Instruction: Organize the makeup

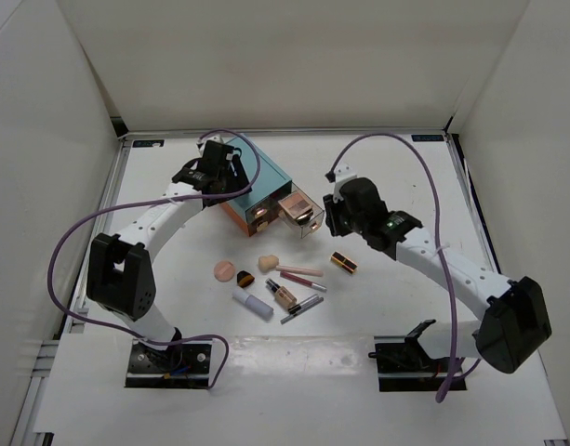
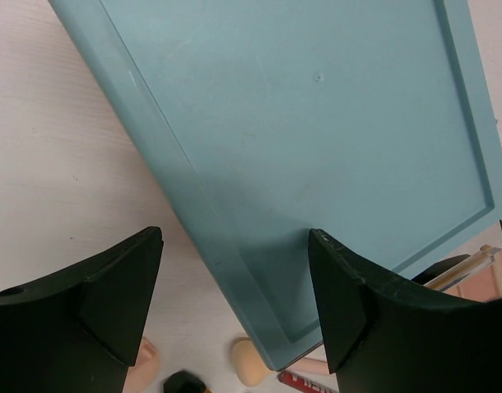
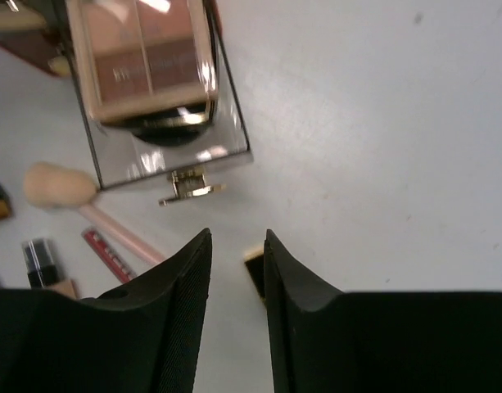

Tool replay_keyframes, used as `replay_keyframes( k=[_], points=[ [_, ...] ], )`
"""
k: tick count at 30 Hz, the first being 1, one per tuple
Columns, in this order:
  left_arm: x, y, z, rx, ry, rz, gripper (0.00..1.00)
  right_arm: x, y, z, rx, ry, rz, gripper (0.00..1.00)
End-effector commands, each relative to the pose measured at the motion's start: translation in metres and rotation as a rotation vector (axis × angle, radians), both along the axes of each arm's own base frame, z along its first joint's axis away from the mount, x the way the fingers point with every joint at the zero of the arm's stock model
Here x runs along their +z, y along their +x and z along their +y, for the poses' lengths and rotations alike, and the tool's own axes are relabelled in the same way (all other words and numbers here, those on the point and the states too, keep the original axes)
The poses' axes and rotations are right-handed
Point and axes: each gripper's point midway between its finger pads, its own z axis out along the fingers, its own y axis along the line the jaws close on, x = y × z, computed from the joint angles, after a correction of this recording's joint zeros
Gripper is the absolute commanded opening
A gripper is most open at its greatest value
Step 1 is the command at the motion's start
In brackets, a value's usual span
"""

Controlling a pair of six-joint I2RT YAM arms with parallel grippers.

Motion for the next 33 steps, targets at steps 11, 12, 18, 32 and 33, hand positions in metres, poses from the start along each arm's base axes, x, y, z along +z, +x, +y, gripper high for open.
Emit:
replay_keyframes(
  k=[11, 12, 18, 32, 33],
  points=[
    [-0.009, -0.003, 0.001, -0.001, 0.01, 0.034, 0.8, -0.035, 0.036, 0.051, 0.049, 0.091, 0.063, 0.35],
    [-0.009, -0.003, 0.001, -0.002, 0.01, 0.034, 0.79, -0.033, 0.04, 0.054, 0.049, 0.097, 0.054, 0.35],
    [-0.014, -0.004, -0.001, -0.014, 0.008, 0.043, 0.78, -0.025, 0.066, 0.08, 0.081, 0.158, 0.016, 0.35],
    [-0.025, -0.008, -0.006, -0.042, 0.007, 0.077, 0.76, -0.007, 0.108, 0.13, 0.139, 0.354, -0.068, 0.4],
    [-0.025, -0.009, -0.006, -0.043, 0.007, 0.079, 0.76, -0.004, 0.11, 0.134, 0.143, 0.368, -0.077, 0.41]
  ],
)
